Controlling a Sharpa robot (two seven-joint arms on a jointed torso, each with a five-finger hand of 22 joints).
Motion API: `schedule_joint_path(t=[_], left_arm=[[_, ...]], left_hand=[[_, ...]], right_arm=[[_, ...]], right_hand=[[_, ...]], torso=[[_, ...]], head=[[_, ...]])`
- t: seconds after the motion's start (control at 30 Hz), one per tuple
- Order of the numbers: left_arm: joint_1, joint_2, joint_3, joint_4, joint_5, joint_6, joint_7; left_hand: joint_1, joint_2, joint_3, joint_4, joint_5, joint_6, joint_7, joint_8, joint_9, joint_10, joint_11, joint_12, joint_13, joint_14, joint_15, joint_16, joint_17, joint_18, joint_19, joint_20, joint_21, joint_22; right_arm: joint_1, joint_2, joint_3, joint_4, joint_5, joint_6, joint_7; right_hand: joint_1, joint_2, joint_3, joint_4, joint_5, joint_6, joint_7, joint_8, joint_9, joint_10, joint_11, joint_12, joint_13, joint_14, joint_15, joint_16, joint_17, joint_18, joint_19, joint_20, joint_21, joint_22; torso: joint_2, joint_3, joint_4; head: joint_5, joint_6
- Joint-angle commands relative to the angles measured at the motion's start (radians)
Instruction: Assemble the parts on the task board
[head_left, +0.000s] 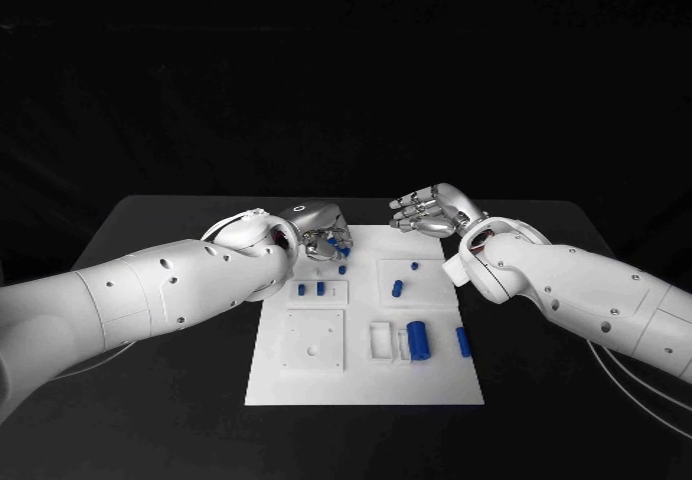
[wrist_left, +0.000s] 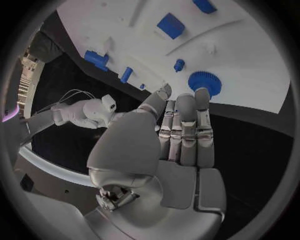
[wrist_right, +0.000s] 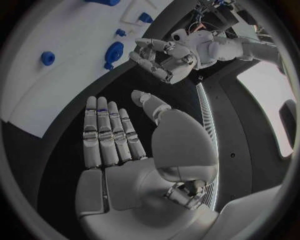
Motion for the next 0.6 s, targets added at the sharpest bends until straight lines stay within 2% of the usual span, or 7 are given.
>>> schedule_joint_path(t=[0.03, 0.3, 0.37, 0.47, 0.6], left_arm=[[-0.005, 0.009, -0.001, -0.010, -0.060, 0.031, 0.017], [-0.011, 0.019, -0.003, -0.023, -0.089, 0.087, 0.001], [-0.012, 0.020, -0.004, -0.027, -0.096, 0.100, -0.002], [-0.013, 0.021, -0.005, -0.031, -0.101, 0.115, -0.005], [-0.015, 0.022, -0.006, -0.032, -0.105, 0.132, -0.008]], left_hand=[[-0.005, 0.002, -0.009, 0.002, -0.005, -0.008, 0.000, -0.004, -0.001, -0.009, 0.001, -0.003, -0.001, 0.006, 0.002, 0.010, -0.001, 0.010, 0.003, 0.001, 0.008, 0.022], [-0.003, 0.008, -0.026, 0.003, -0.003, -0.007, -0.002, -0.004, -0.001, -0.040, 0.005, -0.003, -0.001, 0.006, 0.000, 0.027, -0.007, 0.011, 0.003, 0.002, 0.011, 0.021], [0.000, 0.011, -0.024, 0.000, 0.013, -0.007, -0.002, -0.005, -0.002, -0.047, 0.006, -0.003, -0.001, 0.008, 0.000, 0.031, -0.008, 0.011, 0.003, 0.000, 0.014, 0.022], [-0.002, 0.016, -0.020, -0.006, 0.017, -0.011, -0.005, -0.005, -0.002, -0.048, 0.004, -0.003, -0.001, 0.022, -0.001, 0.040, -0.009, 0.013, 0.007, 0.000, 0.021, 0.022], [-0.009, 0.023, -0.007, -0.018, 0.024, -0.010, -0.007, -0.005, -0.002, -0.047, -0.001, -0.003, -0.002, 0.052, 0.001, 0.047, -0.014, 0.027, 0.015, 0.008, 0.037, 0.023]], right_arm=[[0.000, -0.001, 0.000, 0.004, 0.000, 0.005, 0.011], [0.000, -0.004, 0.000, 0.008, 0.000, 0.004, 0.010], [0.000, -0.004, 0.000, 0.009, 0.000, 0.004, 0.010], [0.000, -0.004, 0.000, 0.011, 0.000, 0.004, 0.010], [0.000, -0.004, 0.000, 0.014, 0.000, 0.005, 0.010]], right_hand=[[-0.002, -0.001, 0.005, -0.002, 0.004, 0.004, 0.000, -0.004, -0.001, -0.002, 0.000, -0.004, -0.001, -0.003, -0.003, -0.003, -0.001, 0.007, -0.005, -0.001, 0.005, -0.001], [-0.002, -0.001, 0.005, -0.002, 0.004, 0.004, 0.000, -0.004, -0.001, -0.002, 0.000, -0.004, -0.001, -0.003, -0.003, -0.003, -0.001, 0.007, -0.005, -0.001, 0.005, -0.001], [-0.002, -0.001, 0.005, -0.002, 0.004, 0.004, 0.000, -0.004, -0.001, -0.002, 0.000, -0.004, -0.001, -0.003, -0.003, -0.003, -0.001, 0.007, -0.005, -0.001, 0.005, -0.001], [-0.002, -0.001, 0.005, -0.002, 0.004, 0.004, 0.000, -0.004, -0.001, -0.002, 0.000, -0.004, -0.001, -0.003, -0.003, -0.003, -0.001, 0.007, -0.005, -0.001, 0.005, -0.001], [-0.002, 0.000, 0.002, -0.001, 0.005, 0.003, 0.000, -0.004, -0.001, -0.003, 0.000, -0.004, -0.001, -0.004, -0.002, -0.003, -0.001, 0.007, -0.005, -0.001, 0.005, -0.001]], torso=[[0.004, 0.0008, -0.0026], [0.002, -0.0009, 0.0003], [0.002, -0.0006, 0.0012], [0.001, 0.0001, -0.0002], [0.001, -0.0005, -0.0003]], head=[[0.000, -0.005], [-0.006, -0.009], [-0.008, -0.010], [-0.008, -0.012], [-0.009, -0.012]])
